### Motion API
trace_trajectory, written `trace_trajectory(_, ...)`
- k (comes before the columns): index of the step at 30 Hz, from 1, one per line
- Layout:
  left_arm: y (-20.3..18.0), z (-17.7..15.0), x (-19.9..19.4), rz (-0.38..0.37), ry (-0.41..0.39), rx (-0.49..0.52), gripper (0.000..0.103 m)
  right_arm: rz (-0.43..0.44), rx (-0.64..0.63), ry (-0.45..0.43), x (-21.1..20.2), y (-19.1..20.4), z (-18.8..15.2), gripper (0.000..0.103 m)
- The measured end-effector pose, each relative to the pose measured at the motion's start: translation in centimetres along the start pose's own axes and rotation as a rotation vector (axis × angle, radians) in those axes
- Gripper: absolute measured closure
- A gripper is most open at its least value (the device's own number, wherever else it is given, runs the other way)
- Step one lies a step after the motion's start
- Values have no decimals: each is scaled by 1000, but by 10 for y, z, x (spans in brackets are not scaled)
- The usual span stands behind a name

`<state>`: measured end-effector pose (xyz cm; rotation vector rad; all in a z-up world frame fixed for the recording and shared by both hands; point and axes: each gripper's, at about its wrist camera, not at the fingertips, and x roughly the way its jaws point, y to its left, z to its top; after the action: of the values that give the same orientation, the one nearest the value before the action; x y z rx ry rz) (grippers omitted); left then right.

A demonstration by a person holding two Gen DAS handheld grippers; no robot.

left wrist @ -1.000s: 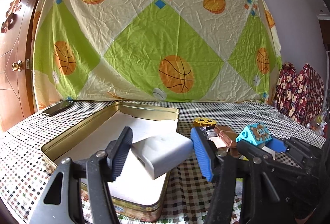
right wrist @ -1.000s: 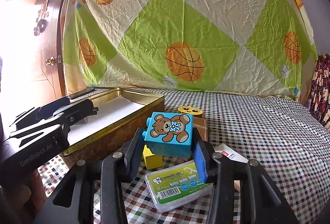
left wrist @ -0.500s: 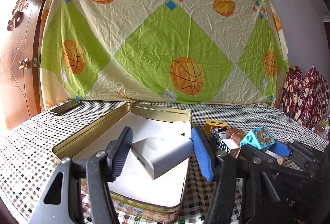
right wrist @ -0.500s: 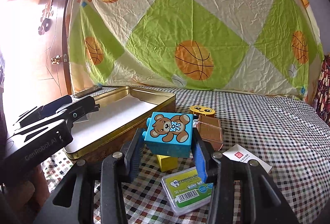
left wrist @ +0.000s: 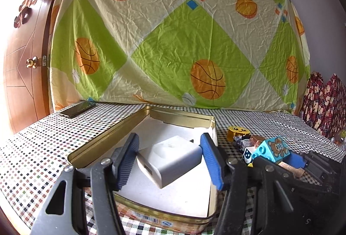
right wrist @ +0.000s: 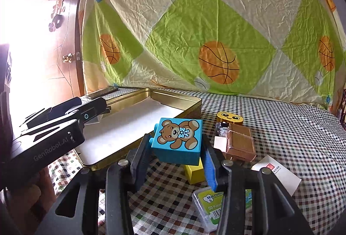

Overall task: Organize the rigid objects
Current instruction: 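Lower the held blue block and white charger over the tin's white interior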

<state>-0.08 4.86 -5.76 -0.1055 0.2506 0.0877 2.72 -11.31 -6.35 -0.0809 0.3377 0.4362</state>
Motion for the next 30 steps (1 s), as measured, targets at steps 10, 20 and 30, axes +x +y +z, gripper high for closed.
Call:
trace_trajectory(10, 20, 3, 4, 24, 22, -19, 44, 34, -22, 9, 9, 16, 4, 56)
trace_trajectory(20, 42, 6, 14, 39, 64, -44, 44, 78, -28, 34, 15, 25, 6, 56)
trace_trajectory(30, 48, 7, 23, 43, 111, -25, 44, 118, -24, 42, 19, 28, 20, 56)
